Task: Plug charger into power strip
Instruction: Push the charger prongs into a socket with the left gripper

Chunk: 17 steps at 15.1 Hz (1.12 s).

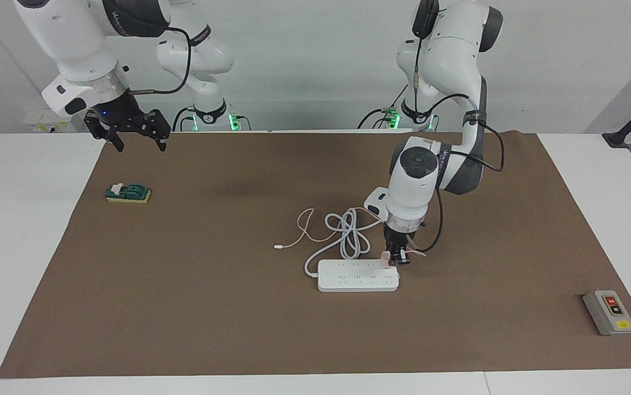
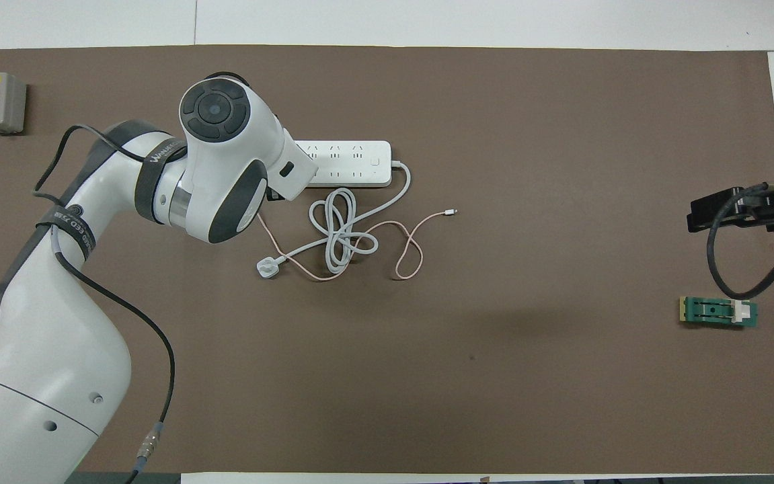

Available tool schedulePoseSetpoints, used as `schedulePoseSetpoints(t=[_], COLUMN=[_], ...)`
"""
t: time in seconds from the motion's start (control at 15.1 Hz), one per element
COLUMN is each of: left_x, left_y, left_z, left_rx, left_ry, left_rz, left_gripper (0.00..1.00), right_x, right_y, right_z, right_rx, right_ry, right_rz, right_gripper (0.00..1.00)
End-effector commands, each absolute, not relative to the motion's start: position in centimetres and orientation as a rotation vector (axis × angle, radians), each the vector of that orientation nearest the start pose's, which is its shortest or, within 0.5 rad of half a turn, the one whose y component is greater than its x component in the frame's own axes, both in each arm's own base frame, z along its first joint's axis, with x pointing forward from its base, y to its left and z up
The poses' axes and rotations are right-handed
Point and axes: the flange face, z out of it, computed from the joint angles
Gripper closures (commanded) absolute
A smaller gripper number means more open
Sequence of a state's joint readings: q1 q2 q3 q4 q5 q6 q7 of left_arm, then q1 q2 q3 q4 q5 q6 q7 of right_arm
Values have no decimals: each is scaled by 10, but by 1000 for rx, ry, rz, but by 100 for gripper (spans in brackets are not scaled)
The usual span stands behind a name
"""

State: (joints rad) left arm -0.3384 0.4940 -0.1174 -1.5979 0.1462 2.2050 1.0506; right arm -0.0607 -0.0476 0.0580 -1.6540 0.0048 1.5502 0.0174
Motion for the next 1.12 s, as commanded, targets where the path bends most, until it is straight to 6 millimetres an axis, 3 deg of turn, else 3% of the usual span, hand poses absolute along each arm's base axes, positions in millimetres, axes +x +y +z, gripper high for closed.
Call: schedulePoseSetpoints(t=[0.0,0.4,1.06], left_x=[621,622,612], left_y=[-290,-282,-287], left_z=[349,348,340], left_rx=[-2066,-2049,-2050], left_ry=[2184,2189,2209], left_rz=[-121,-83,-53], left_gripper=[100,100,100], right_x=[535,535,535], right_y=[-4,-4,-3], right_z=[611,610,610], right_rx=[-3160,-3159,-3160], right_ry=[63,58,58], right_rz=[75,80,80], right_gripper=[0,0,0])
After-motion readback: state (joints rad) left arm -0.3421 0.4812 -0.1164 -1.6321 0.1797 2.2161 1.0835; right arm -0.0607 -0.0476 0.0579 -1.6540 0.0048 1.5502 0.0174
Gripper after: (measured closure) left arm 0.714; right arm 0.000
